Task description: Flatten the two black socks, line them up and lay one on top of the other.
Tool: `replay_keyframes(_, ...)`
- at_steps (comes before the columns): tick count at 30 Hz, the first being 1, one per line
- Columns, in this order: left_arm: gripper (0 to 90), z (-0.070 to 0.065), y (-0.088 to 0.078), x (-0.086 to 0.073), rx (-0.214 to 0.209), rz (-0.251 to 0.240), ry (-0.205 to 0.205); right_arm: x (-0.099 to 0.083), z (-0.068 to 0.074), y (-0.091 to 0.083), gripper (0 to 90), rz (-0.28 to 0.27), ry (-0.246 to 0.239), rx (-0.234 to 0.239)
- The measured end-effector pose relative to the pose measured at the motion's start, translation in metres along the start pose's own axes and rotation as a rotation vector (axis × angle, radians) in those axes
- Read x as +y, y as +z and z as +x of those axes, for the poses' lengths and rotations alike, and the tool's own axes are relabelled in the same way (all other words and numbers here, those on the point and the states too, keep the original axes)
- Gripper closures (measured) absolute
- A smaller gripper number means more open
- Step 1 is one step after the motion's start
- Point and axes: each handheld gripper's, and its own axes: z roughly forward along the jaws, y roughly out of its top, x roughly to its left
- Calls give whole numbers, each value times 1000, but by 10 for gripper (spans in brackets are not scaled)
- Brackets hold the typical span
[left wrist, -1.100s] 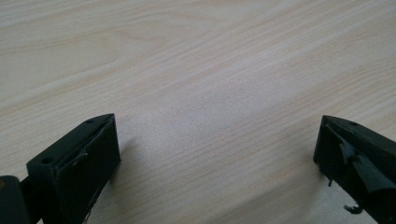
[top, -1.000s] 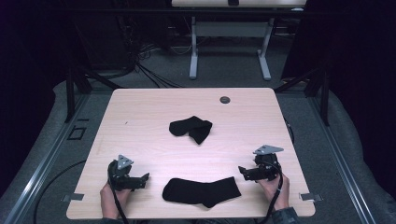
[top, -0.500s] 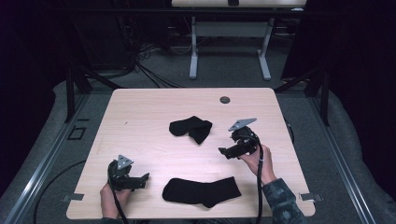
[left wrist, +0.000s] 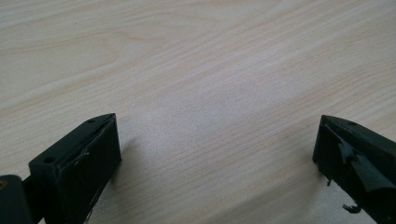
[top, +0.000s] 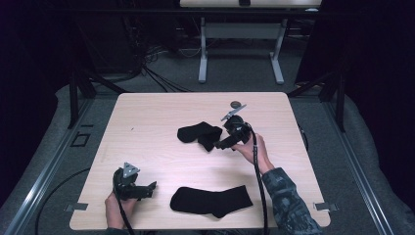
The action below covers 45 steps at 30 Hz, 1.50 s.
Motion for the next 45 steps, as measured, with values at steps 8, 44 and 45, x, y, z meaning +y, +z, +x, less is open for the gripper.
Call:
replay_keyframes(8, 10, 0, 0, 0, -2, -2, 0, 25, -8, 24, 80, 77, 38, -8)
replay_keyframes(44, 15, 0, 0, 0, 1, -4, -2, 42, -6, 40, 855, 31, 97, 29)
replay_keyframes(45, 15, 0, 0, 0, 1, -4, -2, 43, -3, 34, 856, 15, 88, 32)
